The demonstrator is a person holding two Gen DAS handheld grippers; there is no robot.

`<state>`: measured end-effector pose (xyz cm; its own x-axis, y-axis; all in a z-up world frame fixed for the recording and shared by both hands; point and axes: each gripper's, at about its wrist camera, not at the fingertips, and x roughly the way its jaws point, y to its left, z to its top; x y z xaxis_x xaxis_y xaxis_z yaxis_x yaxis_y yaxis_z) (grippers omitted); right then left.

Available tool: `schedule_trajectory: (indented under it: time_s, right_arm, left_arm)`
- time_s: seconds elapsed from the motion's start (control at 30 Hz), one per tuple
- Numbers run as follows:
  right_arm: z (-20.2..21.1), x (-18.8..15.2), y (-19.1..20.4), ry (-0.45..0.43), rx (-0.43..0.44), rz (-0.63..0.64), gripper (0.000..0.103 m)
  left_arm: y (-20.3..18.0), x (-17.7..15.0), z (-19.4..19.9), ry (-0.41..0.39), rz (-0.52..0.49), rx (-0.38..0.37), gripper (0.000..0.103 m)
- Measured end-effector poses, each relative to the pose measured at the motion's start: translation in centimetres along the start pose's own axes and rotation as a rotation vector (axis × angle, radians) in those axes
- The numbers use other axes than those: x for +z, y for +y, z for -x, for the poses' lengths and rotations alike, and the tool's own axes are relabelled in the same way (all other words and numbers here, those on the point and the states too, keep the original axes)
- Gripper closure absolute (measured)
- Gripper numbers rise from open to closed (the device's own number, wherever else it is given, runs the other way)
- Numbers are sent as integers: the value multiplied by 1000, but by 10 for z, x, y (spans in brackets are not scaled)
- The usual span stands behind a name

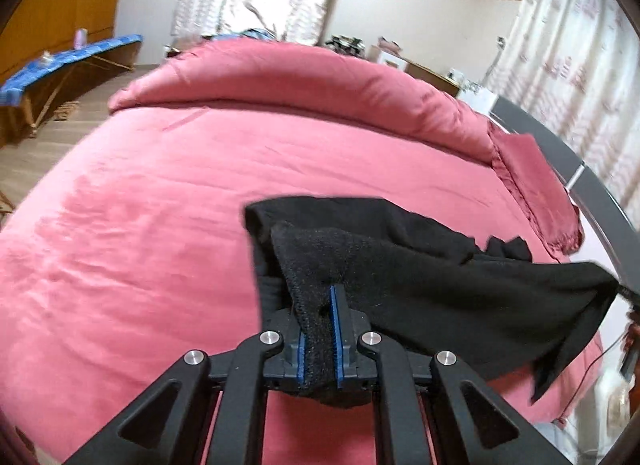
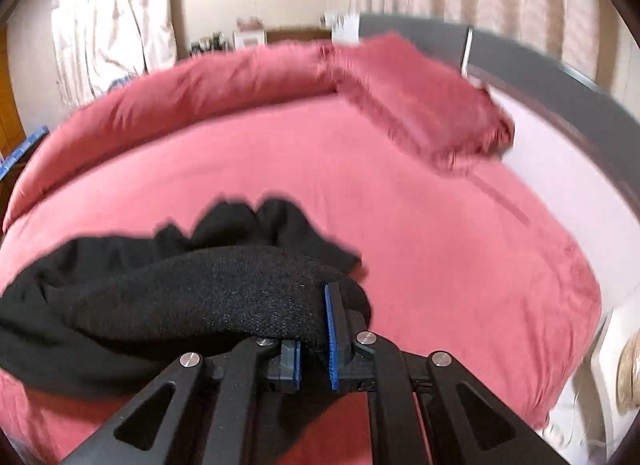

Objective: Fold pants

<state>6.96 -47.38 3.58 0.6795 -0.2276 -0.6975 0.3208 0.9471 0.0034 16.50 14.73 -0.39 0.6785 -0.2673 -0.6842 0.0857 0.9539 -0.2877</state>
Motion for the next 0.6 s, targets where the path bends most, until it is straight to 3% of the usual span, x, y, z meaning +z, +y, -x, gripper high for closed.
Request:
schedule_trajectory:
  time_s: [0.07, 0.13, 0.2, 0.27, 0.33, 0.4, 0.5, 0.53, 0.6]
  right_arm:
    - [2, 12, 21, -74, -14, 88, 94]
    - [-6, 11, 49, -83, -28, 212, 91]
    - [-33, 0, 73, -10, 19, 296, 72]
    - [-63, -17, 86, 106, 67, 334, 70]
    - [-77, -38, 84, 198, 102, 293, 70]
    - [-69, -53, 60, 189, 167, 164, 64]
    - [-51, -74, 11, 174, 215, -13, 55]
    - [-47, -82, -1, 181, 204, -43, 55]
    - [-41, -104, -32, 209, 167, -96, 55]
  left_arm:
    - [15, -5, 4, 5, 1, 43, 93]
    - [35, -17, -4, 42, 19, 92, 93]
    - [52, -36, -25, 135, 51, 133, 92]
    - [62, -58, -45, 236, 90, 135, 92]
    - [64, -71, -48, 239, 78, 185, 83]
    - [70, -79, -40, 194, 89, 227, 73]
    - [80, -84, -29, 140, 189, 154, 55]
    - [82, -84, -26, 125, 217, 126, 44]
    - [77, -85, -25, 102, 251, 75, 33]
